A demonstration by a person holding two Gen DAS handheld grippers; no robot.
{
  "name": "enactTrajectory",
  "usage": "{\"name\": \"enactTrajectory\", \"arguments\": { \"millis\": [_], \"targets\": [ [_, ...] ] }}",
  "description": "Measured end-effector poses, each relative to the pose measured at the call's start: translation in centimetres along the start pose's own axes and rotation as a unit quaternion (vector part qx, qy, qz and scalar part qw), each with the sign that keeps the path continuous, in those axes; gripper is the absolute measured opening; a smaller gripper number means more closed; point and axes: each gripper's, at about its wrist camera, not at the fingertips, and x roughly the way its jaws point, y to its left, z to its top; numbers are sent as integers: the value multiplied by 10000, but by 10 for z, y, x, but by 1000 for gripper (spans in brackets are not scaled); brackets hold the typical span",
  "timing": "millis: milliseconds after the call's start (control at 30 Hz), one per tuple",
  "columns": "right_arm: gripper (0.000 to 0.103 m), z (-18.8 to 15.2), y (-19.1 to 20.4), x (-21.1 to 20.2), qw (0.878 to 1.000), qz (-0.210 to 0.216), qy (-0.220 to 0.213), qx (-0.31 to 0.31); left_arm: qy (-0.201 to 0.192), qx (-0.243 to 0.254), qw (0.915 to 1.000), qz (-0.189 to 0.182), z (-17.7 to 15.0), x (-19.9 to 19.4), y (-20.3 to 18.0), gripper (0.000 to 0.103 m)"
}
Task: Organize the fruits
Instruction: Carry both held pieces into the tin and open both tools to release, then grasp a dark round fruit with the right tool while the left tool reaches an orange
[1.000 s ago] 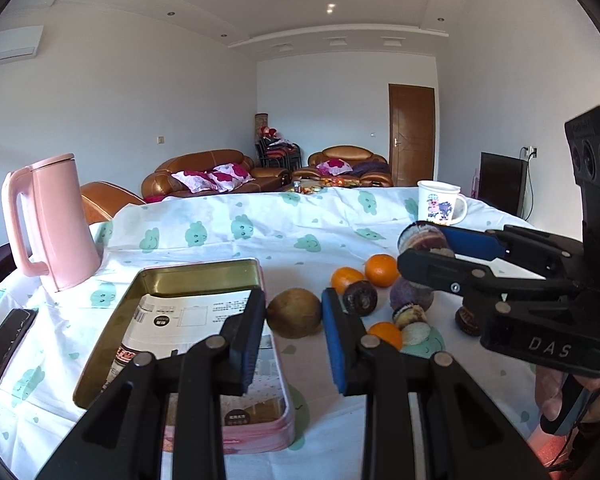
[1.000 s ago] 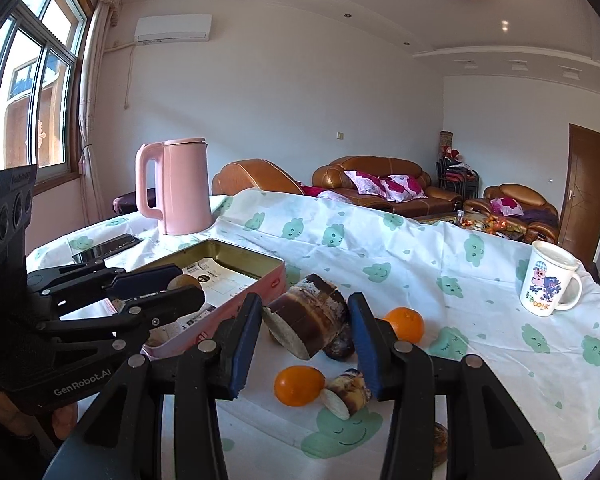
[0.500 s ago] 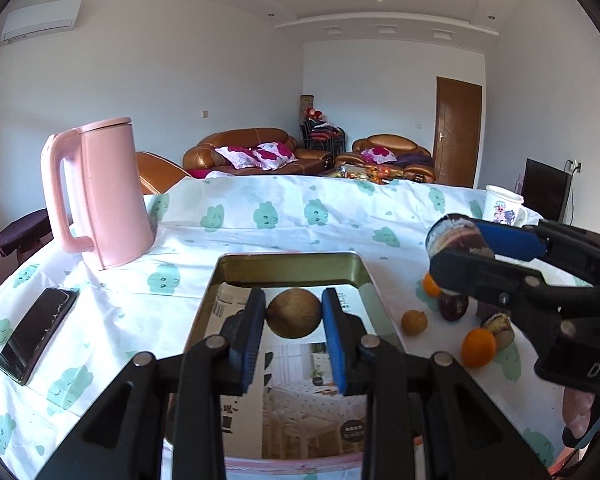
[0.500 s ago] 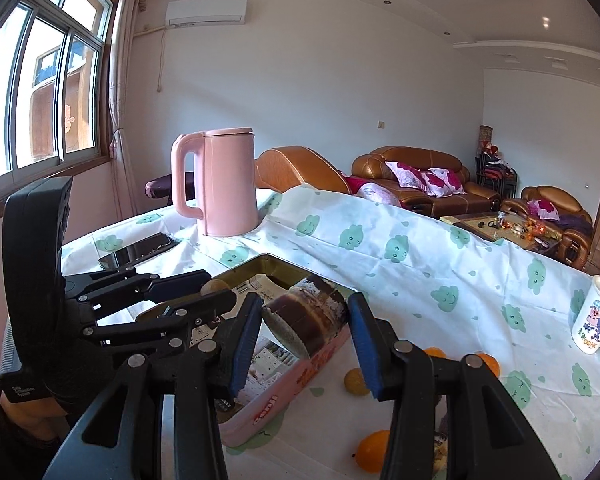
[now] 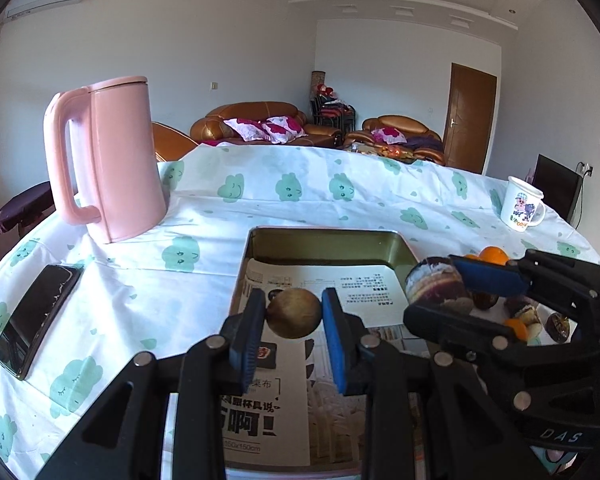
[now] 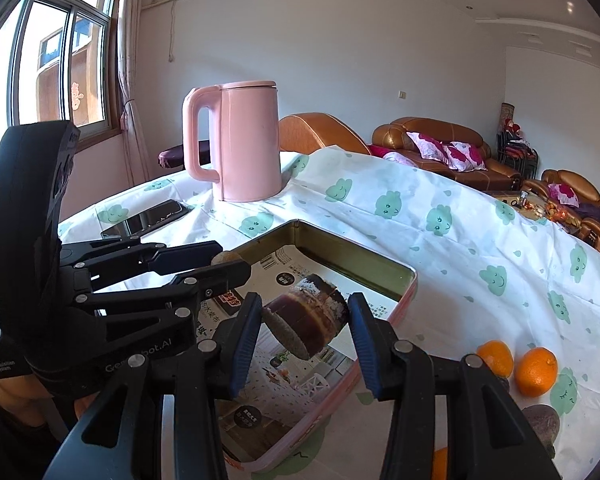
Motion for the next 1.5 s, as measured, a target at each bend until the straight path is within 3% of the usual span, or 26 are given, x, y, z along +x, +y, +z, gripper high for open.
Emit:
{"name": "enactTrajectory", "arguments": {
  "millis": [433,700,800,900,1033,1233,1333,1500],
  "targets": [
    [47,-7,-1,21,9991,-9,422,88,474,-37,9988,-80,-1,18,5,30],
    [48,-7,-2,24,9988,-133,451,94,479,61,9988,57,-2,18,3,31],
    [53,-6,-3,22,9988,-247,401,106,430,106,9989,123,-2,16,2,31],
    [57,-7,-3,18,9990,-298,327,98,358,119,9990,226,-1,13,3,39],
    [60,-8,-7,11,9991,-339,217,147,263,72,9990,342,0,7,5,60],
    [65,-19,-16,-24,9973,-731,16,99,-130,11,9999,41,3,-16,-7,88],
    [67,-31,-33,-48,9952,-927,-50,315,-263,120,9994,-187,5,-24,-27,91],
    [72,-64,-70,-84,9835,-1642,7,760,-254,532,9966,-570,0,-27,-75,91]
  ]
}}
